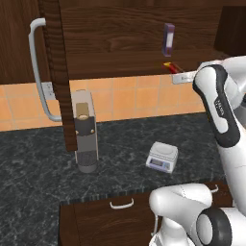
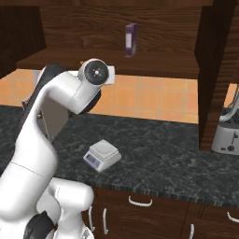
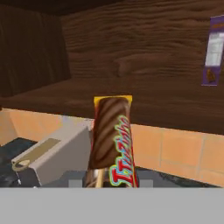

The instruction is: Pick the bar and place it on the digital scale for weighing, and close the cabinet.

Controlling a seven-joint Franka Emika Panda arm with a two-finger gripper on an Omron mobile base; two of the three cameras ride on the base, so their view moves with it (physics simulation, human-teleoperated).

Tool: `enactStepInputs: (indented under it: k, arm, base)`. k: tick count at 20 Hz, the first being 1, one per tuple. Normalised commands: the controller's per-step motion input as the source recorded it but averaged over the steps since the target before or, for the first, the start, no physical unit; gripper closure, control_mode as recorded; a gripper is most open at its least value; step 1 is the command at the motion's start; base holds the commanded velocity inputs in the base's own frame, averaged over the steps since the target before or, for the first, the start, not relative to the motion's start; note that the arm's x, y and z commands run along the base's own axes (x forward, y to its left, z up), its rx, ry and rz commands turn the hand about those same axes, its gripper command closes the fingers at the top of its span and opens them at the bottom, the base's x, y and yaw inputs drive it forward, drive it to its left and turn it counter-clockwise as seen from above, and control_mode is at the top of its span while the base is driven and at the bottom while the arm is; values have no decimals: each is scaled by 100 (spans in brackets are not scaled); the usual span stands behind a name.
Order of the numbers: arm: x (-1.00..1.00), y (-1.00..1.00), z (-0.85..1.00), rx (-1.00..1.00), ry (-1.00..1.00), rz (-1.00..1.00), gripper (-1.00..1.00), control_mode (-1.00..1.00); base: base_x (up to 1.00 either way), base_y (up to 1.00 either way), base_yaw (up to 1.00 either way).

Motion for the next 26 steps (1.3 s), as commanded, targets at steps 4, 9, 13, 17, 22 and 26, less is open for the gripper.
enactStepInputs:
  k: [4, 9, 13, 17, 22, 26]
  arm:
    - [-100, 42, -96, -7, 30, 18, 100, -100]
    - [-100, -14, -100, -11, 30, 30, 100, -100]
    - [22, -52, -100, -7, 28, 30, 100, -100]
    - [30, -27, -52, 13, 14, 21, 100, -100]
    - [74, -22, -98, 2, 12, 23, 100, -100]
    - [23, -21, -44, 1, 0, 19, 100, -100]
  base:
    - [0, 0, 0]
    - [0, 0, 0]
    - [0, 0, 0]
    - [0, 0, 0]
    - [0, 0, 0]
    - [0, 0, 0]
